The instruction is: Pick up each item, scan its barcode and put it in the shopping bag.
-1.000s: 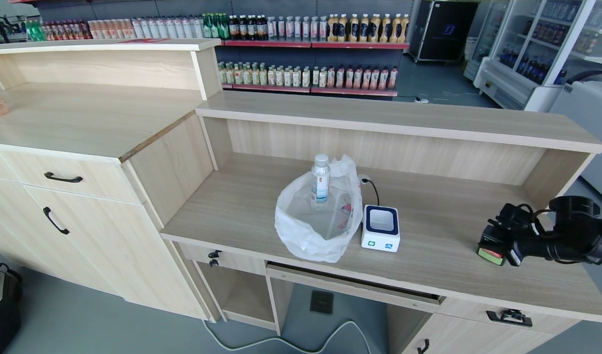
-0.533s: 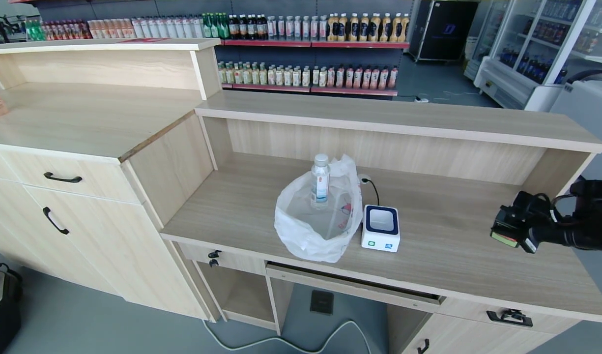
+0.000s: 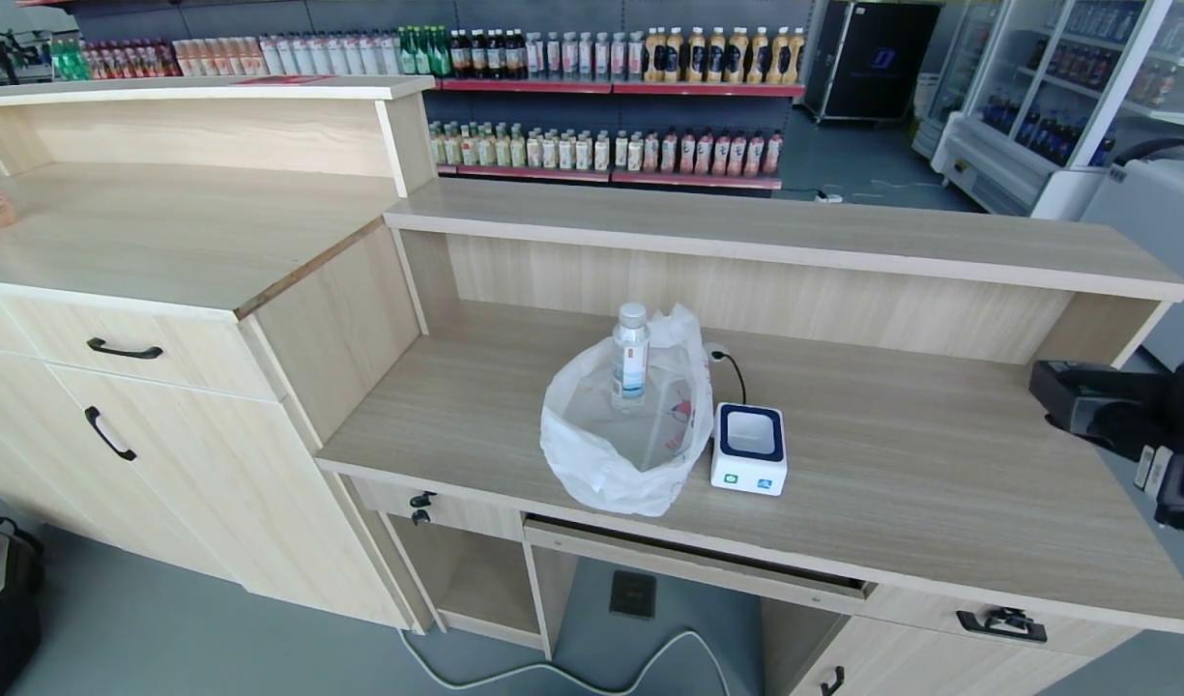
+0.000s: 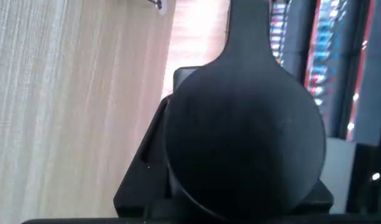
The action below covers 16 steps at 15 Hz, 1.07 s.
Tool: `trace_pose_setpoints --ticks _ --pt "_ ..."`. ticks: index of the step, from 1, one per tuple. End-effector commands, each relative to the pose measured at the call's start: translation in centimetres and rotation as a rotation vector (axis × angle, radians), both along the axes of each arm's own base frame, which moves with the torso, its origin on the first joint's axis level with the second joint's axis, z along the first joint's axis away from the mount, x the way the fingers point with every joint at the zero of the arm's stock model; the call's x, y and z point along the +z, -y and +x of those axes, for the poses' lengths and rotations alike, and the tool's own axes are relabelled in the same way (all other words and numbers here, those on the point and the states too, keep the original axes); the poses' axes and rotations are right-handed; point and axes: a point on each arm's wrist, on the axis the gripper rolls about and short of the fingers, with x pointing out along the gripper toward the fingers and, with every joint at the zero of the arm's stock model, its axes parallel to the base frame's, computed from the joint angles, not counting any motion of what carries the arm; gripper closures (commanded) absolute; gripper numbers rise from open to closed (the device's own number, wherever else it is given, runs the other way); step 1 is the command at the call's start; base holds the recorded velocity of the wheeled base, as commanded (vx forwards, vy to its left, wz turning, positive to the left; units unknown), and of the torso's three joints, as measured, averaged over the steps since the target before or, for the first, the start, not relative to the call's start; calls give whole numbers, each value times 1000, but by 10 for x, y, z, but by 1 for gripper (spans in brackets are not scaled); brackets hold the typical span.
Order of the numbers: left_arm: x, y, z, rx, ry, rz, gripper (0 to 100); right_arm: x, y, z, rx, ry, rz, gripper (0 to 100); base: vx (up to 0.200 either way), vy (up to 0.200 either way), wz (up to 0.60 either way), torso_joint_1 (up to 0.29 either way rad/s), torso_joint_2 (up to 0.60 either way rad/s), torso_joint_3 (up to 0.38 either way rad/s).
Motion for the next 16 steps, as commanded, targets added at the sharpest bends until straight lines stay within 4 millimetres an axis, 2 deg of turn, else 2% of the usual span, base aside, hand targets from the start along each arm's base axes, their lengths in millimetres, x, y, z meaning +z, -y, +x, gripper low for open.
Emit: trace_pose_setpoints --ticks 1,2,3,5,7,9,12,14,16 --pt "0 0 0 1 0 0 0 19 -34 -32 222 186 -147 100 0 0 0 0 0 0" --pt "0 0 0 1 0 0 0 14 -45 -38 319 255 -203 100 0 0 0 0 0 0" --pt "0 0 0 1 0 0 0 17 -65 -40 437 384 -311 100 0 0 0 0 0 0" --pt "0 0 0 1 0 0 0 29 -94 -44 568 534 -400 100 0 0 0 0 0 0" --pt "0 0 0 1 0 0 0 36 -130 -50 724 633 -390 100 0 0 0 0 0 0" --pt "0 0 0 1 0 0 0 44 -155 -59 832 714 -374 100 0 0 0 0 0 0" --pt "0 0 0 1 0 0 0 64 -160 -81 845 847 -407 100 0 0 0 0 0 0" --pt "0 0 0 1 0 0 0 64 -172 -88 913 874 -380 100 0 0 0 0 0 0" --pt "0 0 0 1 0 0 0 67 -172 -93 911 893 -383 100 0 0 0 0 0 0"
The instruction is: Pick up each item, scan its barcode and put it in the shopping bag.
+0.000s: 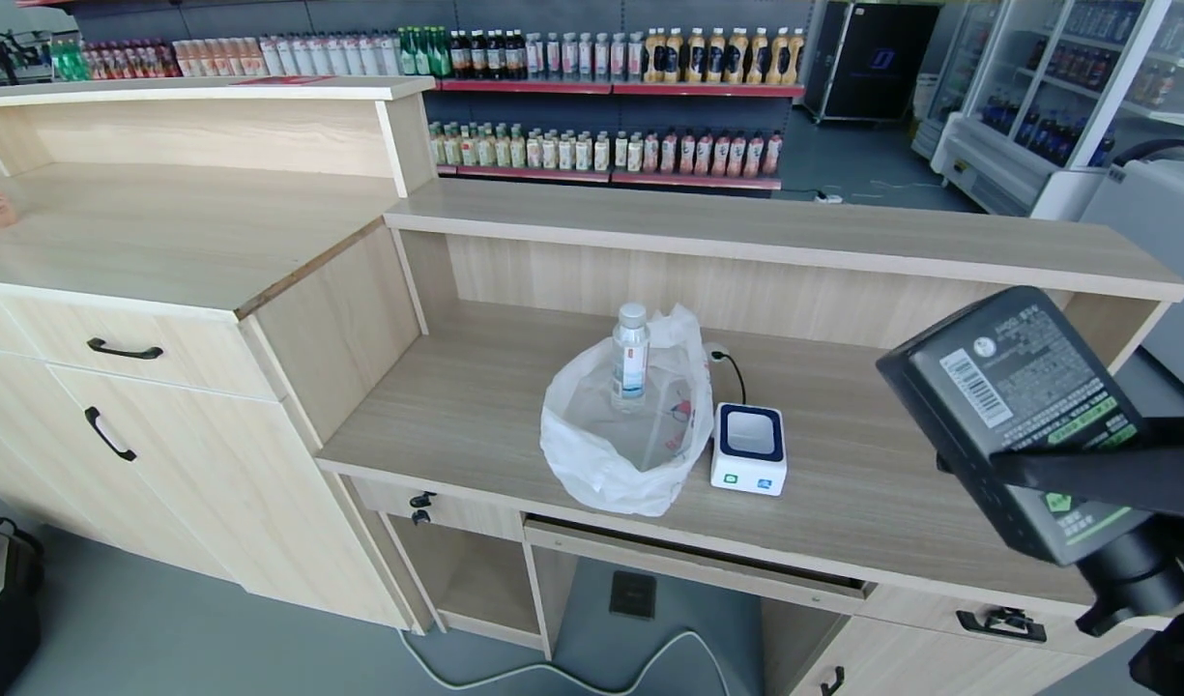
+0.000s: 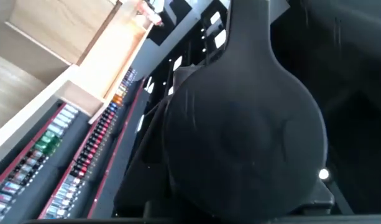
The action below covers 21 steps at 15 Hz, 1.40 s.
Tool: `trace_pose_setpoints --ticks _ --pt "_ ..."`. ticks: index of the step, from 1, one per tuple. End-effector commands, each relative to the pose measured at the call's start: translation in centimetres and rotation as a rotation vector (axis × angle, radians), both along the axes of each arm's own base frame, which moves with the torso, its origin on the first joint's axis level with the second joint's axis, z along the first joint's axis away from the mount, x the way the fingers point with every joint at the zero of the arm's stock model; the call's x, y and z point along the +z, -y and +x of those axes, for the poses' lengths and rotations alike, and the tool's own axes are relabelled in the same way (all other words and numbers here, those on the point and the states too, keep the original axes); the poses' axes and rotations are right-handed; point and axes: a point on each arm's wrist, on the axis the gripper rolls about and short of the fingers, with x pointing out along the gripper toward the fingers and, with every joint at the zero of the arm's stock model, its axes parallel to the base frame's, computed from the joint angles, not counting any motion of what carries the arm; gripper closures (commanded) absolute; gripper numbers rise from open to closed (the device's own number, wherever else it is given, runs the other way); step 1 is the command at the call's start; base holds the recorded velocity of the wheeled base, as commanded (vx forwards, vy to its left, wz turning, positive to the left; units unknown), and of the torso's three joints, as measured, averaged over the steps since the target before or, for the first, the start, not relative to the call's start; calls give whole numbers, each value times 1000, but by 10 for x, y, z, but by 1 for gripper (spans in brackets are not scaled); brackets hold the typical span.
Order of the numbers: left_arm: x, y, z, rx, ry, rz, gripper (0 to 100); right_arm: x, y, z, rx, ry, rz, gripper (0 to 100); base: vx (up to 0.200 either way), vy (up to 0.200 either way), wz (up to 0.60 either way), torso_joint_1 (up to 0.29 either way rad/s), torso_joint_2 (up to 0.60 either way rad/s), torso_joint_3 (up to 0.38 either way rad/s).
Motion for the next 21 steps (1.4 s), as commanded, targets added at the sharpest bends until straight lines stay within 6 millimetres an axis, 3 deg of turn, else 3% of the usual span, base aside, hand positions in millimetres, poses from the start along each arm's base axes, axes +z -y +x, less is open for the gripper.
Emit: trace_pose_setpoints --ticks 1,4,9,21 --pt "0 0 0 1 0 0 0 7 -1 -11 17 22 12 100 0 0 0 0 0 0" --pt "0 0 0 1 0 0 0 13 -3 -22 46 -6 29 100 0 0 0 0 0 0" --pt "0 0 0 1 0 0 0 3 -1 -55 83 -59 26 100 0 0 0 0 0 0" --pt "0 0 0 1 0 0 0 -6 -7 -56 134 -72 5 100 0 0 0 0 0 0"
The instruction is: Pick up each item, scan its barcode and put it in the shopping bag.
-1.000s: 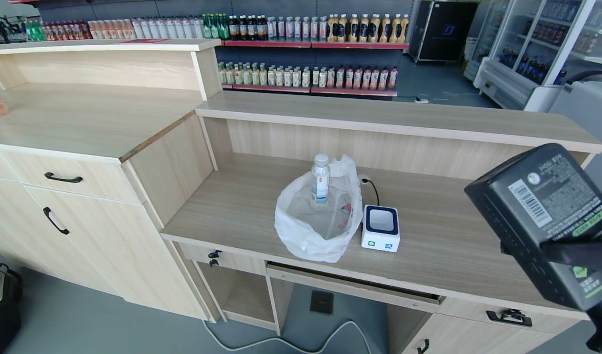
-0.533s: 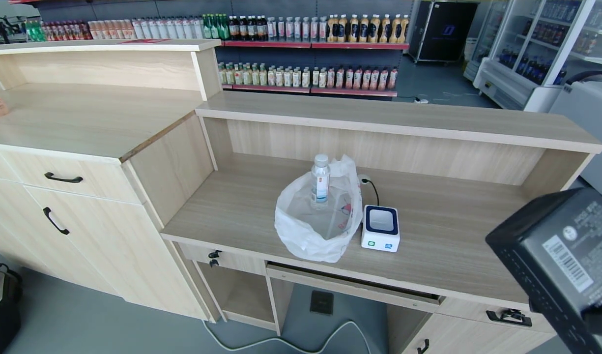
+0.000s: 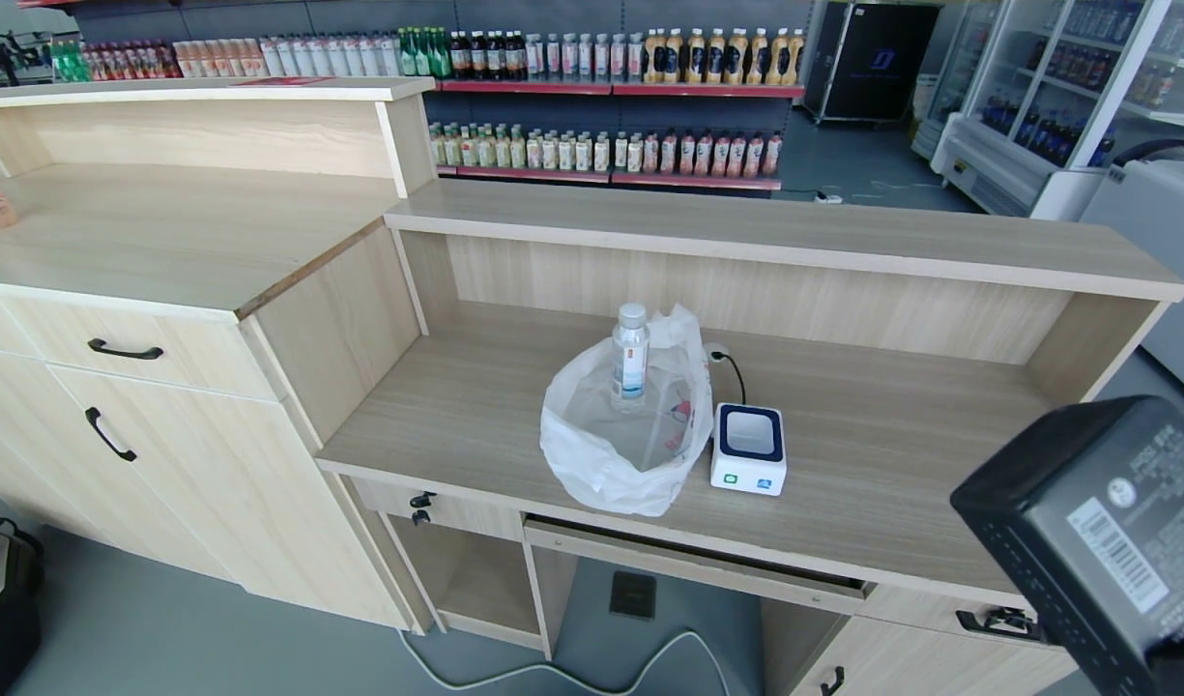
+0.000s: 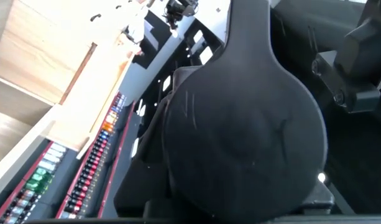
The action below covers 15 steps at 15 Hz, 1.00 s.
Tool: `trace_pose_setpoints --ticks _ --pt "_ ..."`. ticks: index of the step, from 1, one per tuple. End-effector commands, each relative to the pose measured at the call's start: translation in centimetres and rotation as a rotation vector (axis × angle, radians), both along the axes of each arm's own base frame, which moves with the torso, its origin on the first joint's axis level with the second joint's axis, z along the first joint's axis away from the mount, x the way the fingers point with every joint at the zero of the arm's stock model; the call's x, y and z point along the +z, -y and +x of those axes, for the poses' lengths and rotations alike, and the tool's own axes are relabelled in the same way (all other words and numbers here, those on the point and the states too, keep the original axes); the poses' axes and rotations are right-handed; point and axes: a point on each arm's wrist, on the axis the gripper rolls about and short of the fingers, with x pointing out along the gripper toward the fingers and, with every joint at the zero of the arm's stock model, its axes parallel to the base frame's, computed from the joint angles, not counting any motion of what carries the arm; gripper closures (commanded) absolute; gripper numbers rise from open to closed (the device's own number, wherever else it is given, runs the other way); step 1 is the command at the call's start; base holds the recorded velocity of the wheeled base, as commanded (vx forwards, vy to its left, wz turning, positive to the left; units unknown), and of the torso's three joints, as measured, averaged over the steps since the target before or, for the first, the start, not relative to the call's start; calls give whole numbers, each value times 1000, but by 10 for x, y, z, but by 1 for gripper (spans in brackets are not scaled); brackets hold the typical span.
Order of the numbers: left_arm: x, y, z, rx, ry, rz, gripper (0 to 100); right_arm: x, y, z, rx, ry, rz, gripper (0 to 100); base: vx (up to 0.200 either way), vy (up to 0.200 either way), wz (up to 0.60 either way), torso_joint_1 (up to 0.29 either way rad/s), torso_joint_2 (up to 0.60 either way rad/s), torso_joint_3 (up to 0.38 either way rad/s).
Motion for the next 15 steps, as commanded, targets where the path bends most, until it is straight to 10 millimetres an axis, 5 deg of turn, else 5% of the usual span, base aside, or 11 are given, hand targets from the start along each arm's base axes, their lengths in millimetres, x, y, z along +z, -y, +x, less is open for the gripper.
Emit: trace_pose_setpoints --ticks 1,15 --pt "0 0 0 1 0 0 0 0 -1 -2 9 3 1 100 0 0 0 0 0 0" --pt "0 0 0 1 0 0 0 -5 -2 -7 33 -30 -21 100 0 0 0 0 0 0"
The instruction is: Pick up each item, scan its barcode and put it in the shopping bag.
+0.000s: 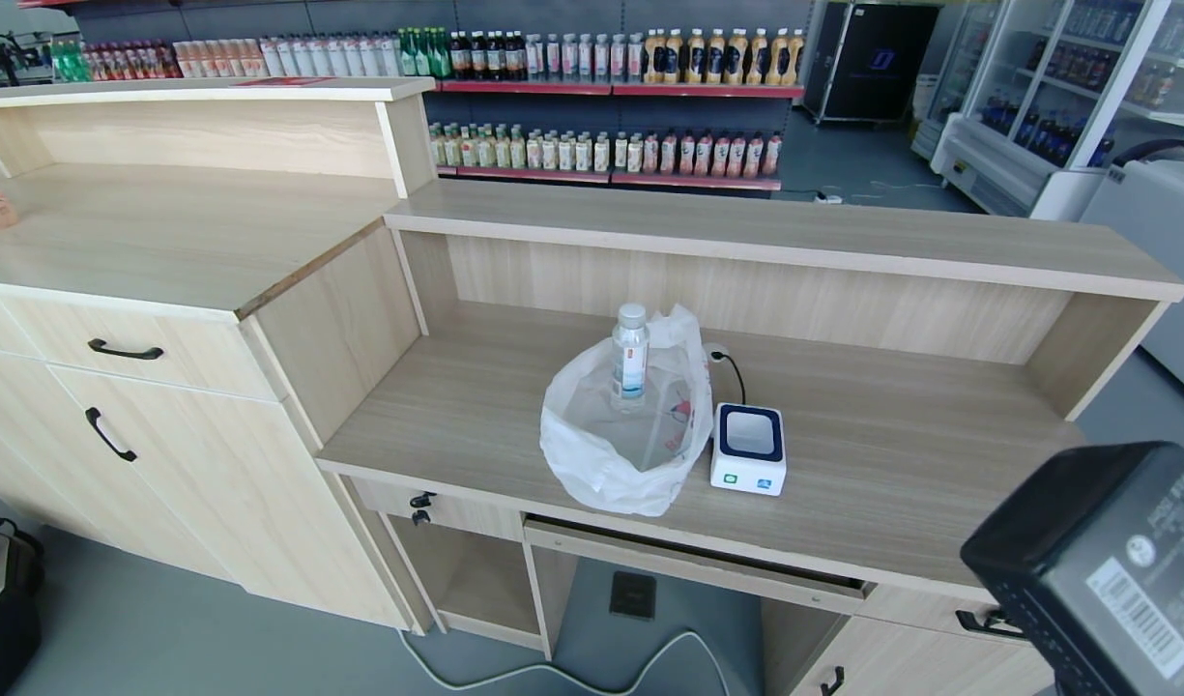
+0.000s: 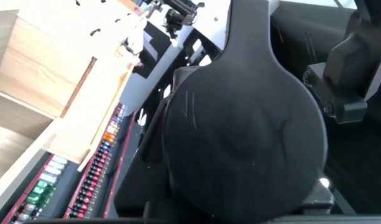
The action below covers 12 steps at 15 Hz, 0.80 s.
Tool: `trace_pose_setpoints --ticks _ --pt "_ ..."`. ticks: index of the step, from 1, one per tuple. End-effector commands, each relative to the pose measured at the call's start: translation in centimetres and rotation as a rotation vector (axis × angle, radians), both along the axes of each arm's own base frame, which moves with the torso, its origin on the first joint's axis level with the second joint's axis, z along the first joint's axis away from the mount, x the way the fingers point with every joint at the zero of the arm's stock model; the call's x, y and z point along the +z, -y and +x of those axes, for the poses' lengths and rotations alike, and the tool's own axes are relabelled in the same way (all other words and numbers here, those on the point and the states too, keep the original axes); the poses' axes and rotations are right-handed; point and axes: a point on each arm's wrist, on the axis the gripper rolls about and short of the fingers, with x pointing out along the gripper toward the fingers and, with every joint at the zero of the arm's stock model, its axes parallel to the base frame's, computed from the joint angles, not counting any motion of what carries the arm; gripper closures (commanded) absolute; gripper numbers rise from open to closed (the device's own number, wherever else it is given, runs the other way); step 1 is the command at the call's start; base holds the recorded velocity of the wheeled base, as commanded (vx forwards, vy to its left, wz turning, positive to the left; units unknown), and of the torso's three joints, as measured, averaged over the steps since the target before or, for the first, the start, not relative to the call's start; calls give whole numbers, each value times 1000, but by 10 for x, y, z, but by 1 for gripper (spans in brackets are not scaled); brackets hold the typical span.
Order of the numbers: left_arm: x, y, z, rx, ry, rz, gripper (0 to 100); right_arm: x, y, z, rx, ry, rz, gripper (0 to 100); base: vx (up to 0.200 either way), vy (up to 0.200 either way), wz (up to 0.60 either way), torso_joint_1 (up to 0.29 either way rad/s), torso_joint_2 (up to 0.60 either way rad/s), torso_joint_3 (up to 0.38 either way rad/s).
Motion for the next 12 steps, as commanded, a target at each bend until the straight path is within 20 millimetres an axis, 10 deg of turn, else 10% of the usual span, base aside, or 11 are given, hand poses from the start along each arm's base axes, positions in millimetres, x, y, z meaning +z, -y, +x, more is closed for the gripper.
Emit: trace_pose_setpoints --ticks 1,6,12 --pt "0 0 0 0 0 0 0 -4 -1 8 -17 -71 -12 100 0 0 0 0 0 0" --pt "0 0 0 0 0 0 0 21 39 20 -694 -729 289 100 0 0 0 0 0 0" --pt "0 0 0 0 0 0 0 11 102 41 -1243 -1395 1372 100 0 0 0 0 0 0"
